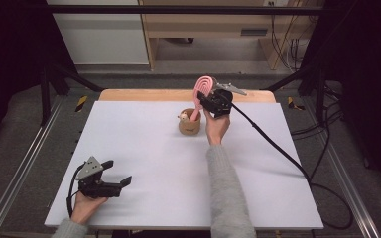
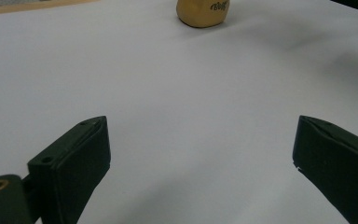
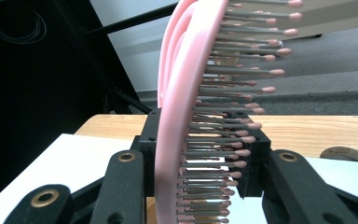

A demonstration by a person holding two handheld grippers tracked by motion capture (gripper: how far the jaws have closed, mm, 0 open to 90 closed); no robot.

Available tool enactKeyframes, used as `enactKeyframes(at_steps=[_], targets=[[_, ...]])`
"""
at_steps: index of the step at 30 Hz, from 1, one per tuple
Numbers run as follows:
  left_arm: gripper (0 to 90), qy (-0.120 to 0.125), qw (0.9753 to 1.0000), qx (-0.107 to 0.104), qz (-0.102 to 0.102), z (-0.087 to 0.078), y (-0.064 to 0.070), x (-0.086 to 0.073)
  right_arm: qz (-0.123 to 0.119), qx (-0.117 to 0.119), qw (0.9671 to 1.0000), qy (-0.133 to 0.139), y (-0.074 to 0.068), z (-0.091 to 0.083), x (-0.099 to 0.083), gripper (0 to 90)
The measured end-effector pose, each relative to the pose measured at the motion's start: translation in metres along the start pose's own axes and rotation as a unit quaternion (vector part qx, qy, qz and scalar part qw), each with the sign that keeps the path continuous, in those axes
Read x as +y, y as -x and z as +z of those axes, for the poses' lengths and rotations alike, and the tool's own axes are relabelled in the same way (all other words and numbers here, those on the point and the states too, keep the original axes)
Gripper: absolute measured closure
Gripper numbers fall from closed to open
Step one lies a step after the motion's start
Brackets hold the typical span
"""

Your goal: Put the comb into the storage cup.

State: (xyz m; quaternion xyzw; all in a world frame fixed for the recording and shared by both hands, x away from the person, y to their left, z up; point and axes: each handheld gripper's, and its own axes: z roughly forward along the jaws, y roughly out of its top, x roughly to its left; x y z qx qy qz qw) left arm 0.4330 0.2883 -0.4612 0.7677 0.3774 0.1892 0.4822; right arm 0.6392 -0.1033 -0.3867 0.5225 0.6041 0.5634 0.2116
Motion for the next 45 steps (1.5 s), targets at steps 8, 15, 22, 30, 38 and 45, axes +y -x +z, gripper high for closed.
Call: enactKeyframes(at_steps=[8, 15, 22, 30, 38, 45], targets=[[4.2, 0.0, 1.0, 0.0, 0.0, 0.0, 0.0, 0.0, -0.002, -0.006, 1.0, -0.002, 0.001, 0.0, 0.0, 61.9], [4.2, -0.001, 1.0, 0.0, 0.0, 0.0, 0.0, 0.0, -0.013, -0.012, 0.9998, -0.003, 0.002, 0.0, 0.001, 60.8], [4.3, -0.001, 1.0, 0.0, 0.0, 0.0, 0.0, 0.0, -0.031, -0.02, 0.9993, -0.008, 0.003, 0.0, 0.0, 59.1], [4.2, -0.001, 1.0, 0.0, 0.0, 0.0, 0.0, 0.0, -0.041, -0.026, 0.9987, -0.017, 0.005, 0.0, 0.001, 53.1], [4.2, -0.001, 1.0, 0.0, 0.0, 0.0, 0.0, 0.0, -0.051, -0.031, 0.9978, -0.028, 0.007, 0.0, 0.002, 44.3], [4.2, -0.001, 1.0, 0.001, -0.001, 0.0, -0.001, 0.0, -0.043, -0.015, 0.9987, -0.024, 0.012, -0.005, 0.001, 33.2]])
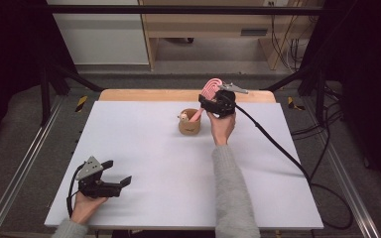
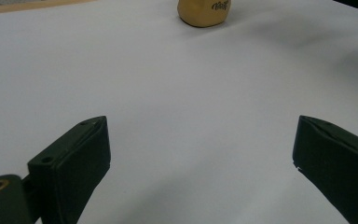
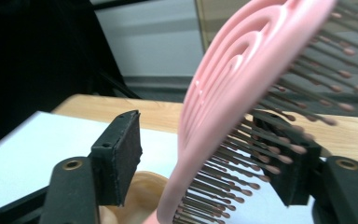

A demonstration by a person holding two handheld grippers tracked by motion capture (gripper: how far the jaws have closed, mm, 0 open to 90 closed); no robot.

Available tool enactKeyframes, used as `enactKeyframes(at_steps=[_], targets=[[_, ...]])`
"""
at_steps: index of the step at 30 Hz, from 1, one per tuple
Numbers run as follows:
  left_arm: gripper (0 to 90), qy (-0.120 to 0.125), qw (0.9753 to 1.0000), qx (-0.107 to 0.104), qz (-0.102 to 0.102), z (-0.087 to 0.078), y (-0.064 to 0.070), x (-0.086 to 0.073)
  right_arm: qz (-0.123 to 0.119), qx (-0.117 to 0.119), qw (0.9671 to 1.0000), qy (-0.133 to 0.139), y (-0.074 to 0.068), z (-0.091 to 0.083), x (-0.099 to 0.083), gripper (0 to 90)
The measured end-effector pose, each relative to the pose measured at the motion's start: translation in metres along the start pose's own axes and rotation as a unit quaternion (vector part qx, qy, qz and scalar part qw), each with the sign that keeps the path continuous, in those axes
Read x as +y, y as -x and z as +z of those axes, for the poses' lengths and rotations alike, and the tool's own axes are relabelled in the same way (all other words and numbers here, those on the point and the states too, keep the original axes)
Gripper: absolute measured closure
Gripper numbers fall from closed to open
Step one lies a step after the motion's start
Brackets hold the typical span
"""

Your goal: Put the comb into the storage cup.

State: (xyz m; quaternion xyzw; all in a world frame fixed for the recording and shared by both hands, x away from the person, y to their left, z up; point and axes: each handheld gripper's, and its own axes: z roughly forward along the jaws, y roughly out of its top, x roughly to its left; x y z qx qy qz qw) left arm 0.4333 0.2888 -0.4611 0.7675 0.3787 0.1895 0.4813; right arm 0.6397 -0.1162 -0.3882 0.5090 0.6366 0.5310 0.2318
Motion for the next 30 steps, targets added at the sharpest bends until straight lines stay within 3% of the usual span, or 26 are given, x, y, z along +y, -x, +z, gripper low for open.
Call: enactKeyframes(at_steps=[2, 8, 13, 20, 30], targets=[[4.2, 0.001, 1.0, 0.0, -0.001, 0.0, 0.0, 0.0, 0.013, 0.013, 0.9998, 0.002, 0.003, -0.001, -0.001, 30.0], [4.3, -0.001, 1.0, 0.0, 0.0, 0.001, 0.0, 0.0, 0.006, 0.027, 0.9996, 0.001, 0.009, -0.007, -0.004, 22.8], [4.3, -0.002, 1.0, 0.001, 0.002, 0.001, 0.0, 0.0, -0.035, 0.025, 0.9991, 0.003, 0.007, -0.014, -0.005, 16.4], [4.3, -0.002, 1.0, 0.001, 0.003, 0.001, 0.0, 0.0, -0.066, 0.046, 0.9968, 0.003, 0.001, -0.026, -0.007, 6.6], [4.2, -0.001, 1.0, 0.001, 0.002, 0.001, 0.0, 0.0, -0.086, 0.07, 0.9937, 0.014, -0.007, -0.046, -0.007, 1.6]])
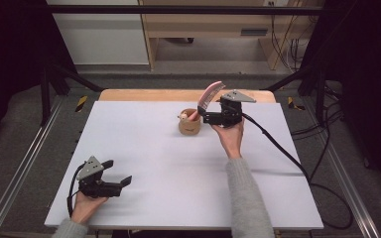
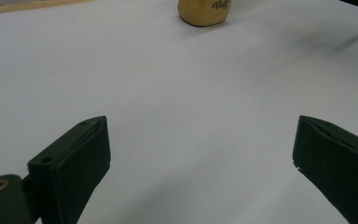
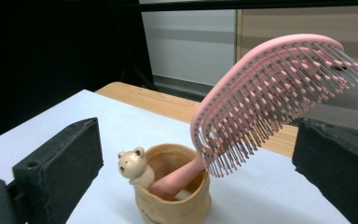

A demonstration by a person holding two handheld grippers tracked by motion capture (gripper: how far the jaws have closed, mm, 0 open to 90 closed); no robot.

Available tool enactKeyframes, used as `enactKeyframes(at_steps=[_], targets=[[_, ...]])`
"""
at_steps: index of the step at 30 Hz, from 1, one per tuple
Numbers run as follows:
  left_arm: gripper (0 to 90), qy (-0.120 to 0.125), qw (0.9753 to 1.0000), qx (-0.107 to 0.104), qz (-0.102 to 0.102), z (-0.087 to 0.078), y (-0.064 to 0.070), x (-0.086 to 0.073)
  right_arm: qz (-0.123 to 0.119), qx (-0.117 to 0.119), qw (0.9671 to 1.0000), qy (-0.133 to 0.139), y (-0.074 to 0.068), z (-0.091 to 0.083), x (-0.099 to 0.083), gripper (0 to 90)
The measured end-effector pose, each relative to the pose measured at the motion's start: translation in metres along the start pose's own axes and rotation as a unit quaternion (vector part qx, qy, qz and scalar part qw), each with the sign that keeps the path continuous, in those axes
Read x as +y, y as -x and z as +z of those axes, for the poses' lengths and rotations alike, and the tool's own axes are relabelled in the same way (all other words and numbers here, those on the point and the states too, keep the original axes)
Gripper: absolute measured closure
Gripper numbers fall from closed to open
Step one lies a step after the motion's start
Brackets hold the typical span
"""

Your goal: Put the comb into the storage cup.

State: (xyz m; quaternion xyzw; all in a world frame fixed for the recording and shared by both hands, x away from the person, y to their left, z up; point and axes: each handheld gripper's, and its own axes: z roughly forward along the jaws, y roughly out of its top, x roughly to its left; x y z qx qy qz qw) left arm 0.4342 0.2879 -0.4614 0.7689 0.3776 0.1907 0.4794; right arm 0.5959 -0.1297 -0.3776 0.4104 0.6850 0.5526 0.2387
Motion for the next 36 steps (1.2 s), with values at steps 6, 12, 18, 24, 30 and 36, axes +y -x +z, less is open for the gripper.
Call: enactKeyframes(at_steps=[6, 12, 18, 24, 30, 36], targets=[[4.2, 0.001, 1.0, 0.001, -0.002, 0.0, 0.0, 0.0, -0.016, 0.013, 0.9998, -0.007, -0.006, -0.01, -0.001, 0.1], [4.0, 0.0, 1.0, -0.001, -0.002, 0.0, 0.0, 0.0, -0.037, 0.022, 0.999, -0.012, -0.012, -0.021, -0.002, 0.1], [3.0, 0.001, 1.0, -0.004, -0.002, 0.0, 0.001, 0.001, -0.042, 0.036, 0.9984, -0.005, -0.019, -0.033, -0.004, 0.1], [2.0, -0.002, 1.0, -0.004, -0.003, 0.001, 0.001, 0.001, -0.045, 0.054, 0.9975, 0.0, -0.023, -0.044, -0.008, 0.1], [1.1, -0.005, 1.0, -0.003, -0.003, 0.002, 0.002, 0.001, -0.042, 0.058, 0.9974, -0.003, -0.018, -0.056, -0.015, 0.1], [0.1, -0.007, 1.0, -0.001, 0.0, 0.002, 0.002, 0.001, -0.048, 0.06, 0.9969, -0.016, -0.014, -0.067, -0.022, 0.1]])
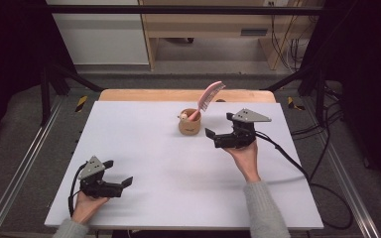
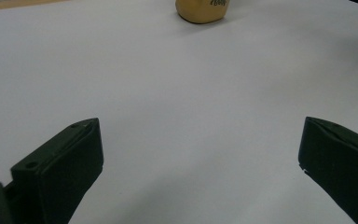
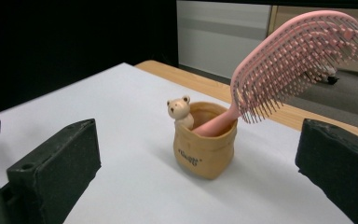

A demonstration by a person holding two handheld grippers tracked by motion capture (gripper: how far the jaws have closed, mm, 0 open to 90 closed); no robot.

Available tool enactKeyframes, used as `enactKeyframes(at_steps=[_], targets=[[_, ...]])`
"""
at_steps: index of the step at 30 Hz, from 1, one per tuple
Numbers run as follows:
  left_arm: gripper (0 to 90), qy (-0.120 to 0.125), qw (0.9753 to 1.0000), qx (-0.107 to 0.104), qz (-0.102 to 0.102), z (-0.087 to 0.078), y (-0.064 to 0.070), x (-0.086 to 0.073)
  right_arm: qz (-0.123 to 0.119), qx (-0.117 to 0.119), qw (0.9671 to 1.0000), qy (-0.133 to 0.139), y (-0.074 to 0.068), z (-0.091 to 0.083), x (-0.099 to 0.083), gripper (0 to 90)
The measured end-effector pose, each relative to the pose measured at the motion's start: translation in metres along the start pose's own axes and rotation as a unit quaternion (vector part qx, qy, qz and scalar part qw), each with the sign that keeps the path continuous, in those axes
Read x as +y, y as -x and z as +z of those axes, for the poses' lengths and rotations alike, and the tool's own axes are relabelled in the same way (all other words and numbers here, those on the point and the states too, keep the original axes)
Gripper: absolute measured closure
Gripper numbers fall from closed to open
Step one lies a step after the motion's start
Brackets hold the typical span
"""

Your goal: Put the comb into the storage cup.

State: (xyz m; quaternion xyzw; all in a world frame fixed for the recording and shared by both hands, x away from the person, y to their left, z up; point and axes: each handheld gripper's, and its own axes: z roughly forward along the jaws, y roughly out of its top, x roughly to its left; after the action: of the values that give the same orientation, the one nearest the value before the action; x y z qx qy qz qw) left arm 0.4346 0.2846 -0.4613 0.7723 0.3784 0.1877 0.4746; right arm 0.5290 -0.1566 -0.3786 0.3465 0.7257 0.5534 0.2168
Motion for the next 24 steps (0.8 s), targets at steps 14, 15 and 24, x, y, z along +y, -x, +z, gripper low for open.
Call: enactKeyframes(at_steps=[14, 15, 24], targets=[[0.1, -0.003, 1.0, 0.002, 0.001, 0.001, 0.0, 0.0, 0.01, 0.019, 0.9998, 0.004, 0.003, -0.028, -0.022, 0.1], [0.1, -0.003, 1.0, 0.002, 0.001, 0.001, 0.001, 0.0, 0.01, 0.019, 0.9998, 0.003, 0.004, -0.029, -0.024, 0.1], [0.0, -0.003, 1.0, 0.003, 0.0, 0.002, 0.0, 0.0, 0.011, 0.029, 0.9995, -0.011, 0.008, -0.039, -0.044, 0.1]])
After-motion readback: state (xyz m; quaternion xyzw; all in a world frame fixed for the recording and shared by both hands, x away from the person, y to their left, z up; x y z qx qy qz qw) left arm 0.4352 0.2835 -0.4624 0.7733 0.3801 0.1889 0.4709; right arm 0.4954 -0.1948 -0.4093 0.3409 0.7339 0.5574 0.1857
